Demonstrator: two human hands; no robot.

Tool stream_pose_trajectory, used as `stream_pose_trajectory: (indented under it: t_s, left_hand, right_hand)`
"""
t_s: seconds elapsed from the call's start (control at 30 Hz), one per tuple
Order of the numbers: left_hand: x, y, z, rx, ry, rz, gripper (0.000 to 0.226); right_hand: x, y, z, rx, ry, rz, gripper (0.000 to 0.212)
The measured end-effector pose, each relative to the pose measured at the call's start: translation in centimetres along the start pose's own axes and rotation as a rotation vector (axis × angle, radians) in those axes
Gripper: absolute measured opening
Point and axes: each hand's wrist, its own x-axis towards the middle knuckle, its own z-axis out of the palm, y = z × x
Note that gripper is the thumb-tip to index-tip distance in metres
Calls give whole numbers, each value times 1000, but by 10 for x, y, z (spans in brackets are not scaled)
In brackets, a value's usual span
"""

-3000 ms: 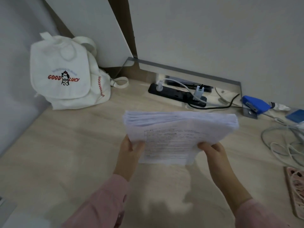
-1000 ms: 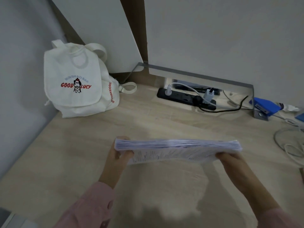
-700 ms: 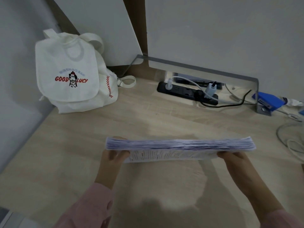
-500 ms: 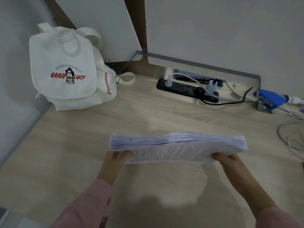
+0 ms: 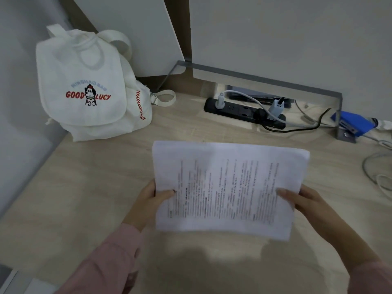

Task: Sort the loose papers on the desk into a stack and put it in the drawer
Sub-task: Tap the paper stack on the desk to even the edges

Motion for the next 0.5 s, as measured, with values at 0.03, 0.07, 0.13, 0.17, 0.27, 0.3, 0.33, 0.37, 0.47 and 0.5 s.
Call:
stream_pose_trajectory:
  t_s: [0.03,0.07,0.13,0.17,0.27,0.3,0.33,0.37,0.47,0.5]
  left_hand:
    - [0,1,-4,-57,-29,-61,18]
    - [1,-1,-8,-127,-52,-153,18]
    - [0,-12,-15,-286,-67,-363,29]
    - [-1,-17,-16,-364,-56,-430,36]
    - [-7,-30,-14,-648,5,-470,59]
    - [-10,-30,-12,-788,6,-454,66]
    - [-12,-28,-8,-897,10,-425,68]
    - [-11,-26,-3,-941,15,-382,67]
    - [-9,-17,18,-733,71,-278,47]
    - [-7,-13,26,-642,94,-271,40]
  right_hand:
    - [-1,0,0,-6,-13,29,28]
    - [-3,0,2,-7,-26,58,26]
    - [-6,7,7,55,-34,130,26]
    - [-8,11,10,125,-28,168,27]
    - [-13,23,18,362,5,247,29]
    - [-15,27,21,417,15,254,31]
    - [-16,30,25,454,17,256,33]
    - [-18,34,29,476,14,252,35]
    - [-24,39,46,508,-18,248,39]
    - [-26,40,52,520,-32,251,40]
